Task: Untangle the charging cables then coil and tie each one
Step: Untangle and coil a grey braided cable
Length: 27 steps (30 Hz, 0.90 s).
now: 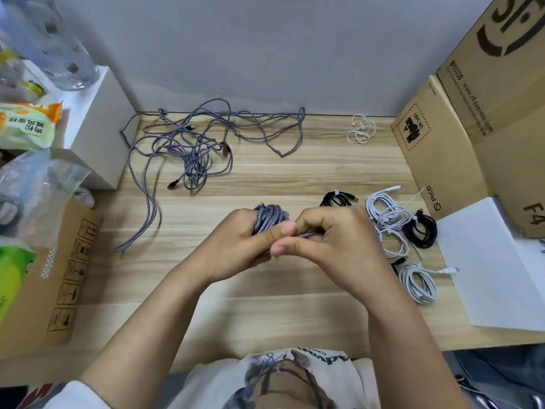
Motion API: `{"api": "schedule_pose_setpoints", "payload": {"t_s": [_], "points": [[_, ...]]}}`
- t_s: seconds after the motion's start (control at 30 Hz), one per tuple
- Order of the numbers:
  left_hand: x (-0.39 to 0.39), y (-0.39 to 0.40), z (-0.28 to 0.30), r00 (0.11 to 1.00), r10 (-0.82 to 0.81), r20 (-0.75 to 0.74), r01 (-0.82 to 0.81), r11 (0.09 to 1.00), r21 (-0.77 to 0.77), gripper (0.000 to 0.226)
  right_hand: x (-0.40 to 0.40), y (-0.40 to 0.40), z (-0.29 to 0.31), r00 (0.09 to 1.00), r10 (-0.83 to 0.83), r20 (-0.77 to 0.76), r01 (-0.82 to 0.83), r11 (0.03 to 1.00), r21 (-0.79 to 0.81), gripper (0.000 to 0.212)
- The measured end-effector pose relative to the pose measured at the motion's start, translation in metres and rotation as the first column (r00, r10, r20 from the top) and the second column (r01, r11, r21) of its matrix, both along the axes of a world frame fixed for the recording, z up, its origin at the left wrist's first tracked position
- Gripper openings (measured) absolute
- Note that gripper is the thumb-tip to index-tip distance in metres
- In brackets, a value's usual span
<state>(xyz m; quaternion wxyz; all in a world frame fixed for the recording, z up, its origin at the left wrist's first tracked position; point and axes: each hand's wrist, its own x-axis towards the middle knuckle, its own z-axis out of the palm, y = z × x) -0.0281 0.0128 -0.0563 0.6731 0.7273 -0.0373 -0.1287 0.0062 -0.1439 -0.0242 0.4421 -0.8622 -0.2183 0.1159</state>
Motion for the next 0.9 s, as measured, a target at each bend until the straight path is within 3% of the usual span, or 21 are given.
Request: {"api": "schedule_pose_setpoints", "payload": {"t_s": [0.07, 0.17, 0.33, 0.4, 0.47, 0.53, 0.63, 0.73, 0.9], "points": [[-0.001, 0.002, 0.007, 0.995, -0.076, -0.068, 0.069, 0.992, -0.106, 0.036, 0.001, 0.004, -0.003, 0.999, -0.017, -0.044, 0.023, 0.989, 0.146, 0.049], [0.000, 0.005, 0.013, 0.991, -0.123, -0.048, 0.113, 0.978, -0.173, 0.045, 0.001, 0.010, -0.009, 0.995, -0.082, -0.061, 0.097, 0.941, 0.325, 0.056], [-0.001, -0.002, 0.016, 0.966, -0.256, 0.024, 0.250, 0.915, -0.317, 0.050, 0.008, 0.013, -0.015, 0.982, -0.163, 0.095, 0.129, 0.949, 0.287, 0.054], [0.002, -0.007, 0.016, 0.953, -0.295, 0.067, 0.300, 0.895, -0.329, 0.047, 0.008, 0.013, -0.014, 0.998, -0.025, -0.064, 0.050, 0.905, 0.423, 0.059], [0.006, -0.012, 0.019, 0.939, -0.329, 0.103, 0.343, 0.866, -0.364, 0.043, 0.005, 0.010, -0.013, 0.943, 0.172, -0.286, 0.032, 0.805, 0.592, 0.068], [0.009, -0.015, 0.019, 0.938, -0.333, 0.093, 0.341, 0.853, -0.394, 0.052, 0.002, 0.010, -0.011, 0.919, 0.210, -0.335, 0.059, 0.765, 0.641, 0.063], [0.012, -0.021, 0.017, 0.947, -0.310, 0.086, 0.318, 0.863, -0.393, 0.044, 0.003, 0.013, -0.017, 0.958, -0.023, -0.287, 0.206, 0.750, 0.628, 0.045], [0.015, -0.026, 0.015, 0.965, -0.262, 0.013, 0.242, 0.870, -0.430, 0.051, 0.009, 0.015, -0.029, 0.942, -0.267, -0.204, 0.336, 0.752, 0.566, 0.048], [0.021, -0.034, 0.008, 0.993, -0.117, -0.006, 0.110, 0.950, -0.292, 0.045, 0.025, 0.007, -0.045, 0.944, -0.321, -0.081, 0.311, 0.778, 0.546, 0.047]]}}
